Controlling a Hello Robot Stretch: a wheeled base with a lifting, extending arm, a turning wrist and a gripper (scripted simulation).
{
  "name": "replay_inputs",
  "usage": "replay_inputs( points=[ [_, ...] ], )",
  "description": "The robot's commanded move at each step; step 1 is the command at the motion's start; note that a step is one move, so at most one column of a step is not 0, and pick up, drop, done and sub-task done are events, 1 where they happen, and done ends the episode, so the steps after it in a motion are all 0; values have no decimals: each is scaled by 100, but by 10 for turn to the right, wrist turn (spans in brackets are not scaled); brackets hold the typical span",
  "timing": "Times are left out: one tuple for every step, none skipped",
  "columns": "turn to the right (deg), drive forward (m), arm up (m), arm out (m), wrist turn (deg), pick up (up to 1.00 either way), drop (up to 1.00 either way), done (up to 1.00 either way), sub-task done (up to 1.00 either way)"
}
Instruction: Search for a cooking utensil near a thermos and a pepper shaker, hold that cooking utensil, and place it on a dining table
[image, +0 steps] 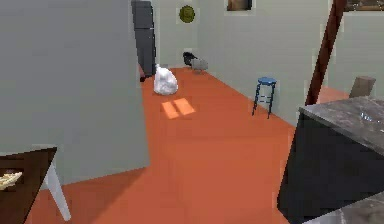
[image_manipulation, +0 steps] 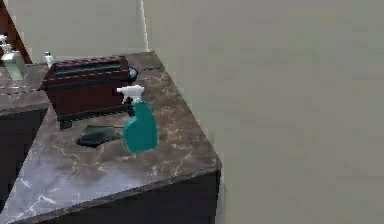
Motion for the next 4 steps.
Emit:
replay_inputs(
  points=[
    [-180, 0, 0, 0, 0, 0, 0, 0, 0],
    [0, 5, 0, 0, 0, 0, 0, 0, 0],
    [180, 0, 0, 0, 0, 0, 0, 0, 0],
    [0, 40, 0, 0, 0, 0, 0, 0, 0]
  ],
)
